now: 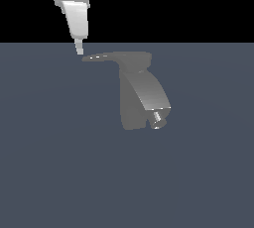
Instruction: Turn on the faucet by rotating a designated handle.
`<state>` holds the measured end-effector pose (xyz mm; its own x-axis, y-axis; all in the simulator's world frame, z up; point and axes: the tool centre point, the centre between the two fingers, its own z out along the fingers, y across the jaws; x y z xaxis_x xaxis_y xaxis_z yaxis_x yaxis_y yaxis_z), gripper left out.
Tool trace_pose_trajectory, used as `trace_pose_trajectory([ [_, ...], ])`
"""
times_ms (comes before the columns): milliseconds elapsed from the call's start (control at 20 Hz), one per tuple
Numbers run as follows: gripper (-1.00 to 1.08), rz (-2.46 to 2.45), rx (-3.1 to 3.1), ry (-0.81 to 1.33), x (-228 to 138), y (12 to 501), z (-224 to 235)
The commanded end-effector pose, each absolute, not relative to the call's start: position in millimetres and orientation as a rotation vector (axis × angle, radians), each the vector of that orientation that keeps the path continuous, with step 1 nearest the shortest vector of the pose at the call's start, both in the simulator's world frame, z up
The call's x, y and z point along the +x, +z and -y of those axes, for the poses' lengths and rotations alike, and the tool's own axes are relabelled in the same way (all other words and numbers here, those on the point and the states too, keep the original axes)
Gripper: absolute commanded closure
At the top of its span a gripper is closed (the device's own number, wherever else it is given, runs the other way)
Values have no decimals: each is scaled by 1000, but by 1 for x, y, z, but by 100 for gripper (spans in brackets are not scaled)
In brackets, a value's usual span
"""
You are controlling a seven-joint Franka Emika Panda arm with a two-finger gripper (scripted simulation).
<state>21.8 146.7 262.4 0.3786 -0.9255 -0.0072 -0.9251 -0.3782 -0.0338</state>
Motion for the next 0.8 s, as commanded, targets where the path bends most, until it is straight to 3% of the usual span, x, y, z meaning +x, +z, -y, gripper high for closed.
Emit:
trace_pose_trajectory([
  [0, 108, -1743, -2575, -25, 23, 261, -148],
  [750, 108, -1846, -2542, 0, 19, 248, -117],
])
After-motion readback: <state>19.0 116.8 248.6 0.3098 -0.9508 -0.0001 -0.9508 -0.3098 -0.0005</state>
